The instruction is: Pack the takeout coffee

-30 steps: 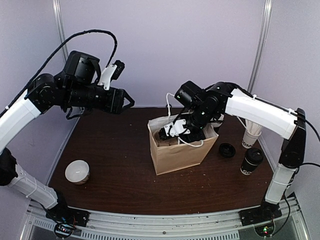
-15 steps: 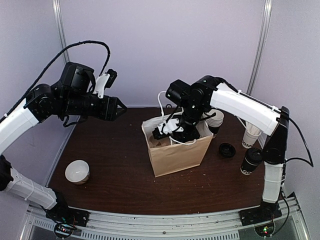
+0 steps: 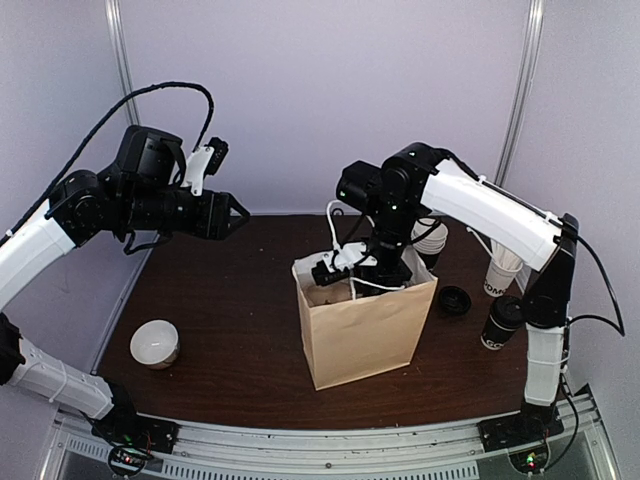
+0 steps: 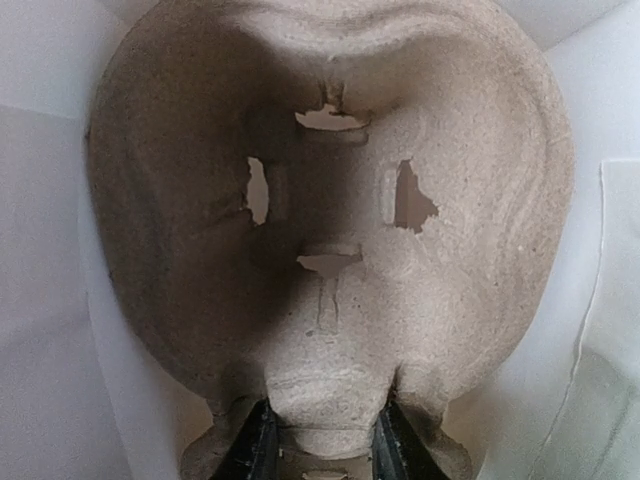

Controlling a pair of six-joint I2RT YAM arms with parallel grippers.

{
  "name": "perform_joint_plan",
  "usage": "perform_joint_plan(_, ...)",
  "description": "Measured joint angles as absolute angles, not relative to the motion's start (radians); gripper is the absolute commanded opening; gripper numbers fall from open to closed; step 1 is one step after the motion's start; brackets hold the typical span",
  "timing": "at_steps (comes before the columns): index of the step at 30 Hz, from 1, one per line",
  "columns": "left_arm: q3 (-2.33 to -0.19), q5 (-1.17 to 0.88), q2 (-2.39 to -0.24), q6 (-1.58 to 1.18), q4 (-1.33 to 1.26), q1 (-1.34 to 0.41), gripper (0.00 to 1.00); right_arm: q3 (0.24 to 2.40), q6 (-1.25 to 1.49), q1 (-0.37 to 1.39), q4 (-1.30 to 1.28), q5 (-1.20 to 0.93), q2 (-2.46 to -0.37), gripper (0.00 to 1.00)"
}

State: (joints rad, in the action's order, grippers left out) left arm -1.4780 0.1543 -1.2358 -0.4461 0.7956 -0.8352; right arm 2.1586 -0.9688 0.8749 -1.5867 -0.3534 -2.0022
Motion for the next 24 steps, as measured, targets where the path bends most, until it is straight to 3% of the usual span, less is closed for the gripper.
perform_joint_plan(24,-1.478,0.128,-1.283,-0.446,0.780,-0.825,0.54,1.669,-0.931,0.899,-1.208,-0.288,-1.800,0.27)
